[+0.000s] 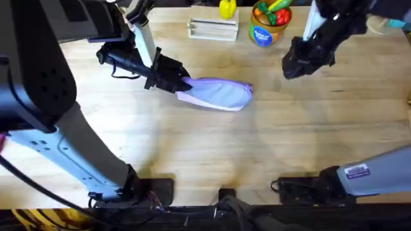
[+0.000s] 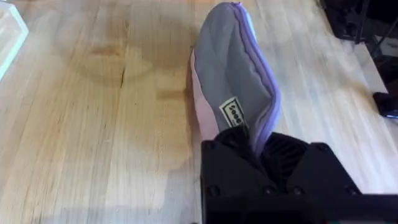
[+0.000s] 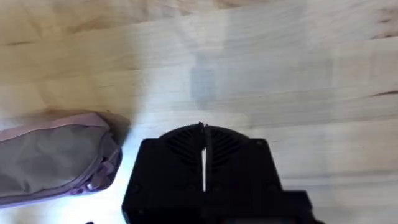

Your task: Unzip the bag, pick up the pens from the table one at a time and place them inside, then zip the bag closed.

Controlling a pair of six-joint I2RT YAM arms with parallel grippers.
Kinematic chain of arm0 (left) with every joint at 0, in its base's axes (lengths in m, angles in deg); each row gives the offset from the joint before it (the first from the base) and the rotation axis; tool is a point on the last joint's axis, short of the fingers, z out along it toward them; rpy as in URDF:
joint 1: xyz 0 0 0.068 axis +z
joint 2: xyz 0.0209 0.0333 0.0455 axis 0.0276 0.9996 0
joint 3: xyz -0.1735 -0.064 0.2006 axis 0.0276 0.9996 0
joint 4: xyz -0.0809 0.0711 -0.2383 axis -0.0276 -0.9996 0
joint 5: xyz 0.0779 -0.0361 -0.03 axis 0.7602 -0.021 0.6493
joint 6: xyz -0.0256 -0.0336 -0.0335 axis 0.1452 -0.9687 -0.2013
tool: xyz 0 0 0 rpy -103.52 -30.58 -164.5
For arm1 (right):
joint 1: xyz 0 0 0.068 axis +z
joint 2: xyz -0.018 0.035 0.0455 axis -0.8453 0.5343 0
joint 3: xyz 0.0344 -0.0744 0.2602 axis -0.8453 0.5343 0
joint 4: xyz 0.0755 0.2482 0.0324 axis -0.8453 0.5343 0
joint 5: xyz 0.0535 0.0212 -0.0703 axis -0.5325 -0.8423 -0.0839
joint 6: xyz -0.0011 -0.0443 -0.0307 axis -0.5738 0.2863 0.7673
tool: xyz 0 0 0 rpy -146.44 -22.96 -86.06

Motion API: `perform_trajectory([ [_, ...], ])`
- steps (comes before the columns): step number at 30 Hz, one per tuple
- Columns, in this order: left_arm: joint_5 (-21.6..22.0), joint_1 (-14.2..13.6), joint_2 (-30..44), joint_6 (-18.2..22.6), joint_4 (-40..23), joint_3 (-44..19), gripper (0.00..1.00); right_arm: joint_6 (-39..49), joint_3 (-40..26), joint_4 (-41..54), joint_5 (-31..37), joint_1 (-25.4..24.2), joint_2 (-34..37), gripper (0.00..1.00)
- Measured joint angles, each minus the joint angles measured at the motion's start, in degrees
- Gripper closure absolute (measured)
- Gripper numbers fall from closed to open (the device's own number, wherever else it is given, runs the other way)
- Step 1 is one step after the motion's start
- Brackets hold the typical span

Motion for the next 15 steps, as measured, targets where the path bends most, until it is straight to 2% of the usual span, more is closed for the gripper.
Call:
perform_trajectory([
  [4, 0.0, 0.0, 0.0, 0.0, 0.0, 0.0, 0.958, -0.3, -2.9, -0.2, -0.1, 1.0, -4.8, 0.946],
  [5, 0.1, 0.1, 0.0, 0.0, -0.1, 0.0, 0.696, -0.4, -5.1, -0.4, -0.2, 2.3, -8.3, 0.530],
  [6, -0.1, 0.5, 0.0, 0.0, 0.1, 0.0, 0.221, -0.4, -6.7, -0.6, -0.3, 3.0, -11.0, 0.105],
  [7, -0.1, 0.6, 0.0, -0.2, 0.4, 0.0, 0.068, -0.4, -7.0, -0.5, -0.3, 3.1, -11.9, 0.030],
  [9, -0.1, 0.6, 0.0, -0.3, 0.7, 0.0, 0.013, -0.4, -7.2, -0.5, -0.3, 3.1, -13.3, 0.005],
  [15, -0.3, 0.6, 0.0, -0.4, 1.7, 0.0, 0.008, -0.4, -7.3, -0.5, -0.3, 3.1, -16.9, 0.005],
])
